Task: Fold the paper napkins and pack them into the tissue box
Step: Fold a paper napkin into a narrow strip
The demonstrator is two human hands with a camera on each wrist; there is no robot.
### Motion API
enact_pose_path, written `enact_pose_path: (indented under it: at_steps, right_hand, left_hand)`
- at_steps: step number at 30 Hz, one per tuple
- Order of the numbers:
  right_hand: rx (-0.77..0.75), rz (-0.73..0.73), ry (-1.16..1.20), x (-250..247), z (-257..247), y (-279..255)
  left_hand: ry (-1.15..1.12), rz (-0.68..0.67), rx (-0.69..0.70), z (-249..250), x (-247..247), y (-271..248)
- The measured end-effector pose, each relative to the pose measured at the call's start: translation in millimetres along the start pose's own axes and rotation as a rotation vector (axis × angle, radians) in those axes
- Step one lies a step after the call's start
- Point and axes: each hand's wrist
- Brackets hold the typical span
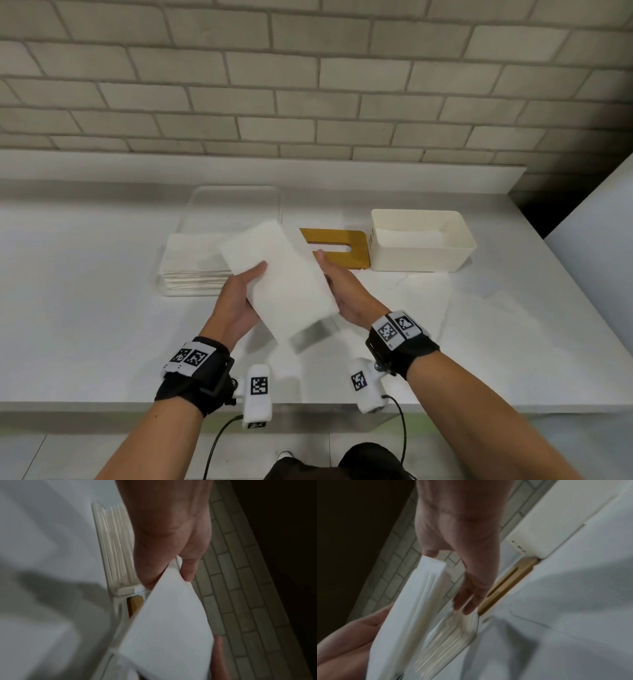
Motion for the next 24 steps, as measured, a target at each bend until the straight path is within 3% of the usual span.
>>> enact_pose_path:
  at_steps: [3,9,12,17,21,24]
  right_hand:
    - [0.035,-0.134,0.191,0.7,14.2,-7.5]
    - [-0.066,-0.010,0.390,-8.1,14.0,-6.5]
    - [-0.093,0.039,0.296,-24.2,14.4,-10.3]
    - [-0.141,0.196,-0.140,-24.2,32.1,-11.5]
    - [-0.200,0.268,-0.217,-22.1,48.1,-8.6]
    - [-0.207,0.206,-0.203,-20.4,56.1,-8.7]
  left_hand:
    - [-0.118,0.035,0.047,1.6,-5.1,4.1]
    - [-0.125,0.036,0.136,6.5,-21.2,4.3]
    - [0.119,0.060,0.167,17.1,-44.8,8.4]
    - [0.633,0.034,0.157,11.1,-50.7,-0.2]
    - [0.671,0.086,0.222,-0.3,-58.8,-7.8]
    - [0.667,0.087,0.229,-7.0,-66.9,-11.9]
Point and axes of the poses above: each hand's wrist, its own y-axis towards the middle knuckle, its own x-axis out of the palm, z = x × y, and after that the axes turned 11 degrees about x, right-handed
